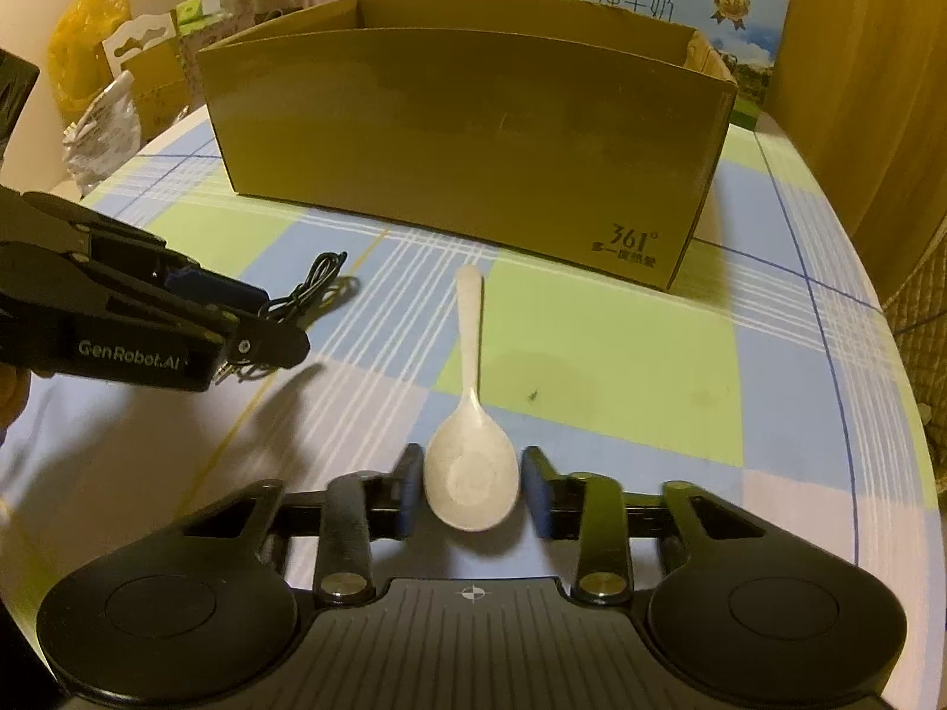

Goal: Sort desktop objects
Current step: 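Lift the spoon with the right tool while the left tool grasps the black cable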

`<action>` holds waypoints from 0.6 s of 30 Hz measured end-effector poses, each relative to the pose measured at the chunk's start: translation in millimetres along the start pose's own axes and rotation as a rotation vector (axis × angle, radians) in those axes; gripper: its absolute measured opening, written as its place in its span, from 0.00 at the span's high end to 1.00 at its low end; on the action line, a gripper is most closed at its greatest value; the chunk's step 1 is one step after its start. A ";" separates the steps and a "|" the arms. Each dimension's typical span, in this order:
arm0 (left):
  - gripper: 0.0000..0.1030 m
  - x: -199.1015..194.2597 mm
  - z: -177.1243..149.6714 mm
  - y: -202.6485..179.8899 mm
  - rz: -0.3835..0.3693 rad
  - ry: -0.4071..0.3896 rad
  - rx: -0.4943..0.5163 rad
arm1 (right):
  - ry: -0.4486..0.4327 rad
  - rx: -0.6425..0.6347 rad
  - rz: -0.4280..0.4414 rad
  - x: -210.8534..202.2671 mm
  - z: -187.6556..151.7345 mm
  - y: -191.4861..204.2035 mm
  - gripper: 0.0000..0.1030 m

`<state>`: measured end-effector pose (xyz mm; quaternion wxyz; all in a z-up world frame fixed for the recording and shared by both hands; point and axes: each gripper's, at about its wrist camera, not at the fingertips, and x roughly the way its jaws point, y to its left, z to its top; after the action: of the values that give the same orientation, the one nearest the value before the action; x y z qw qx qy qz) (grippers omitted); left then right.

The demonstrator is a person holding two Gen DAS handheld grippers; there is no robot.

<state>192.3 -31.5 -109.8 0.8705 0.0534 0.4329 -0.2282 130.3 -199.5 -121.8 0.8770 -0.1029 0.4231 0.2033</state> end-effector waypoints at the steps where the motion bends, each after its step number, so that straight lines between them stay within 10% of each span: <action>1: 0.69 0.8 -0.3 0.0 0.002 0.001 -0.002 | 0.000 0.001 -0.005 0.1 0.6 0.0 0.71; 18: 0.81 1.0 0.2 13.2 0.029 0.014 -0.111 | -0.013 0.050 0.011 -4.4 7.2 -2.2 0.71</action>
<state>198.8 -20.2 -111.8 0.8722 0.0130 0.4503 -0.1906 133.9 -200.1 -113.9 0.8809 -0.0775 0.4228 0.1981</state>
